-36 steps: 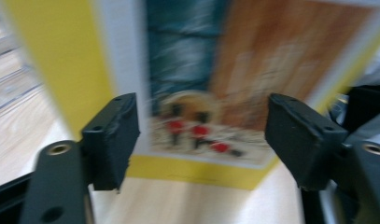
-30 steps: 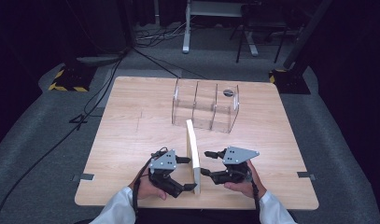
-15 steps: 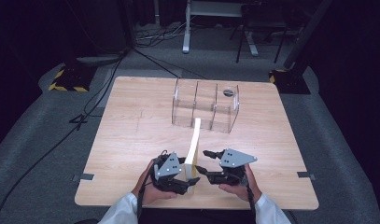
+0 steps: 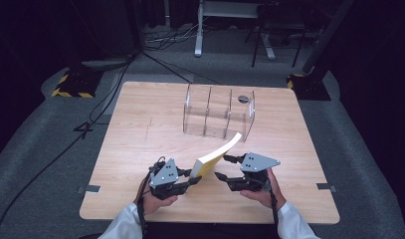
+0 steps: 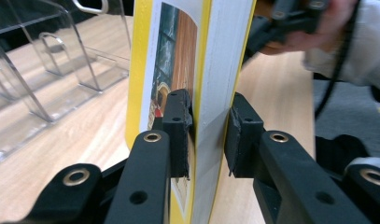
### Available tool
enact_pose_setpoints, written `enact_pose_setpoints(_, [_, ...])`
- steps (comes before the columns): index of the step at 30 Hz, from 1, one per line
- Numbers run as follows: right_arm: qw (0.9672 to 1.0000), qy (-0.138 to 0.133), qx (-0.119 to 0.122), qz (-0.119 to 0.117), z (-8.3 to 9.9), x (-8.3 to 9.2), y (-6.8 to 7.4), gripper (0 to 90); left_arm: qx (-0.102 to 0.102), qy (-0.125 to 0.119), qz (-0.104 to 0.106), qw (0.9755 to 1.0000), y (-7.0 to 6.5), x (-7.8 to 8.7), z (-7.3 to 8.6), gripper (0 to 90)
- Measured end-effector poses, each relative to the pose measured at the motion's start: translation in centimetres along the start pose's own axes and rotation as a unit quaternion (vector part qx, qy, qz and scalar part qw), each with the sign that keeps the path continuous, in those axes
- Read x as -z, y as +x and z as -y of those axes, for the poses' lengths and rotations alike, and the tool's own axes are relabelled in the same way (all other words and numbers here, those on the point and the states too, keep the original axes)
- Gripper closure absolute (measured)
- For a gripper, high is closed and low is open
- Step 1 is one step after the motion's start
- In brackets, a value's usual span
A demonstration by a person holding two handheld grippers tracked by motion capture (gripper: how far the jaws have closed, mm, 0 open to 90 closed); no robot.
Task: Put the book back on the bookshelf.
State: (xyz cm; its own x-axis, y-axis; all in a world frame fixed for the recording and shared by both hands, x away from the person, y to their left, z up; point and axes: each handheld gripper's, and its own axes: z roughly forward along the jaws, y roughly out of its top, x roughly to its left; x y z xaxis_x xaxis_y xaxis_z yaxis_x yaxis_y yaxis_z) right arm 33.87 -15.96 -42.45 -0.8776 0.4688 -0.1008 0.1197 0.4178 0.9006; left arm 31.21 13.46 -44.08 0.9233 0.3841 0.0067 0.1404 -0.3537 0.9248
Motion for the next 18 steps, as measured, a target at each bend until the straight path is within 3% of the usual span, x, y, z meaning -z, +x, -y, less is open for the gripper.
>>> enact_pose_setpoints(4, [0.9993,-0.012,-0.035,-0.008,0.5,0.4,-2.5,32.5,-0.002,-0.005,0.032,0.9995,0.4,1.2,0.5,74.3])
enact_pose_setpoints(5, [0.9993,-0.012,-0.028,-0.021,0.4,0.4,-3.5,26.1,-0.001,-0.007,0.042,0.9991,0.4,1.5,0.6,74.8])
enact_pose_setpoints(7, [0.9994,-0.008,-0.021,-0.028,0.3,0.3,-3.7,24.7,-0.003,-0.006,0.056,0.9984,0.5,2.1,0.7,74.8])
enact_pose_setpoints(9, [0.998,-0.006,-0.006,-0.062,0.2,0.0,-4.1,28.5,0.006,-0.012,0.061,0.998,0.8,2.6,1.0,75.0])
enact_pose_setpoints(11, [0.9969,0.0,0.015,-0.077,0.0,-0.5,-3.9,30.8,0.012,-0.015,0.064,0.9977,1.1,3.0,1.3,75.1])
enact_pose_setpoints(14, [0.9906,0.006,0.044,-0.13,-0.5,-1.3,-3.1,42.1,0.029,-0.023,0.062,0.9974,1.8,3.3,1.6,75.1])
enact_pose_setpoints(16, [0.9917,0.013,0.059,-0.113,-0.6,-1.7,-2.8,47.9,0.031,-0.023,0.054,0.9978,2.2,3.5,1.7,75.0])
enact_pose_setpoints(17, [0.9928,0.009,0.054,-0.107,-0.7,-1.8,-3.0,52.3,0.036,-0.027,0.051,0.9977,2.4,3.6,1.8,75.0])
enact_pose_setpoints(18, [0.9921,0.003,0.042,-0.118,-0.6,-1.9,-3.3,54.2,0.039,-0.027,0.047,0.9978,2.7,3.7,2.0,74.8])
